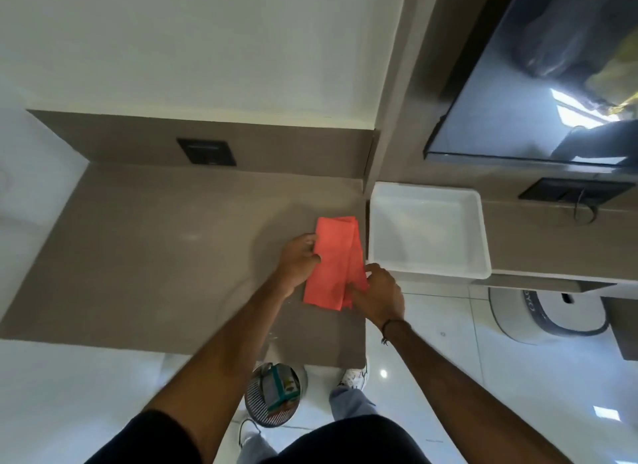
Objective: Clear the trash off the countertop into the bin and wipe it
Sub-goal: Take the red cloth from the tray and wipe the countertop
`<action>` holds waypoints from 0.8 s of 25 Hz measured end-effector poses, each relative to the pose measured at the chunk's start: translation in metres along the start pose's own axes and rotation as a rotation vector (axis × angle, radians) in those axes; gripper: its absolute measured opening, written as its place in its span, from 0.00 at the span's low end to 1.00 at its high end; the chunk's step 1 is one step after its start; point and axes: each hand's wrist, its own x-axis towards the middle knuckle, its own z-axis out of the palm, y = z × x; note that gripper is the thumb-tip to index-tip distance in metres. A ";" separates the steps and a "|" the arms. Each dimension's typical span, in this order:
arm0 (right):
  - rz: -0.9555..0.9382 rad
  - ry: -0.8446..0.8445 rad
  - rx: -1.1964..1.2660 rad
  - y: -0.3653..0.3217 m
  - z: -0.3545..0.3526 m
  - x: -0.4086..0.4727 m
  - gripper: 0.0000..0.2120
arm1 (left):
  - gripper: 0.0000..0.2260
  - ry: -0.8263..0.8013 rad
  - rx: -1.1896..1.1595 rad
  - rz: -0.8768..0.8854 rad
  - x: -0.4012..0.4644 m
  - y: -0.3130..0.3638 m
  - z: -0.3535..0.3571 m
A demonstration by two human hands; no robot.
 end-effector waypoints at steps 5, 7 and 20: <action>-0.104 0.378 -0.100 0.004 0.046 -0.075 0.16 | 0.17 -0.174 -0.096 0.046 -0.066 -0.047 -0.037; -0.119 0.424 -0.045 0.007 0.078 -0.113 0.14 | 0.17 -0.241 -0.062 0.072 -0.098 -0.078 -0.055; 0.173 -0.025 -0.025 0.088 0.310 -0.185 0.15 | 0.11 -0.343 0.300 -0.120 -0.155 -0.357 -0.058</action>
